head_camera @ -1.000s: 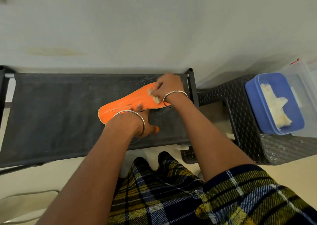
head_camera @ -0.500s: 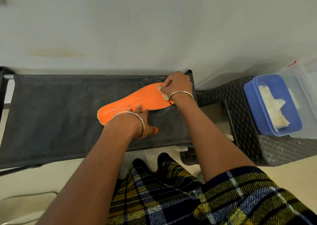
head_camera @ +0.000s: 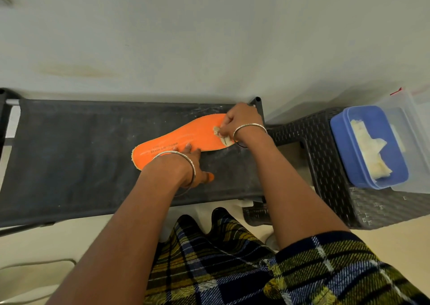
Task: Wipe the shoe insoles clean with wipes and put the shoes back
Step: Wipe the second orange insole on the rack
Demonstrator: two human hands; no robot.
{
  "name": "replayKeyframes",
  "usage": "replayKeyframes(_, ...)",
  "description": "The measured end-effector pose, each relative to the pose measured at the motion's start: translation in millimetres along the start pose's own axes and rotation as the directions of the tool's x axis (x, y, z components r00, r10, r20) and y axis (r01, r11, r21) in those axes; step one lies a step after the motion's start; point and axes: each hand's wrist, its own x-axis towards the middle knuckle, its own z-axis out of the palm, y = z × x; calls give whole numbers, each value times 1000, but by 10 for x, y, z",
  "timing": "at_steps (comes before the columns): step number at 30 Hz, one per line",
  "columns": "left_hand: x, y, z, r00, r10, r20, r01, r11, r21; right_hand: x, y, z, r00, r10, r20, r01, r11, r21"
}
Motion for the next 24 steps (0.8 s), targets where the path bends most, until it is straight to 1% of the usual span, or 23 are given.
replayKeyframes(1, 6, 3, 6, 1000, 0, -2, 0, 1000, 1, -13, -18, 15, 1000, -5, -20, 5, 1000, -6)
replayKeyframes(3, 23, 18, 23, 1000, -1, -12, 1, 1000, 2, -45, -97, 77, 997, -77, -15, 77, 997, -18)
replayKeyframes(6, 47, 41, 42, 1000, 2, -24, -3, 1000, -19, -183, -257, 135, 962, -247, 119, 241, 968, 68)
replayKeyframes(7, 52, 41, 42, 1000, 4, -23, -4, 1000, -25, -208, -277, 134, 952, -270, 142, 261, 962, 81)
replayKeyframes(9, 40, 28, 36, 1000, 3, -21, -3, 1000, -21, -168, -228, 94, 964, -237, 119, 230, 971, 65)
replayKeyframes(13, 18, -12, 15, 1000, 0, 4, 0, 1000, -9, -37, -42, -2, 999, -52, -9, 52, 998, 16)
replayKeyframes(15, 27, -6, 14, 1000, -3, 2, 3, 1000, -5, -66, -57, 18, 998, -49, -45, 48, 998, -28)
replayKeyframes(16, 37, 3, 18, 1000, -7, 1, 7, 1000, -3, -100, -97, 42, 996, -80, -31, 79, 996, -38)
replayKeyframes(19, 70, 21, 31, 1000, -19, 0, 19, 1000, -1, -218, -207, 102, 975, -209, 79, 208, 978, 13)
replayKeyframes(20, 72, 23, 31, 1000, -24, -1, 24, 1000, 4, -239, -203, 91, 969, -226, 101, 225, 974, 23)
replayKeyframes(22, 63, 18, 24, 1000, -25, -2, 25, 1000, 18, -187, -107, 48, 982, -164, 93, 163, 986, 17)
replayKeyframes(24, 44, 10, 16, 1000, -22, -1, 22, 999, 26, -110, 7, -19, 999, -29, 38, 30, 999, -14)
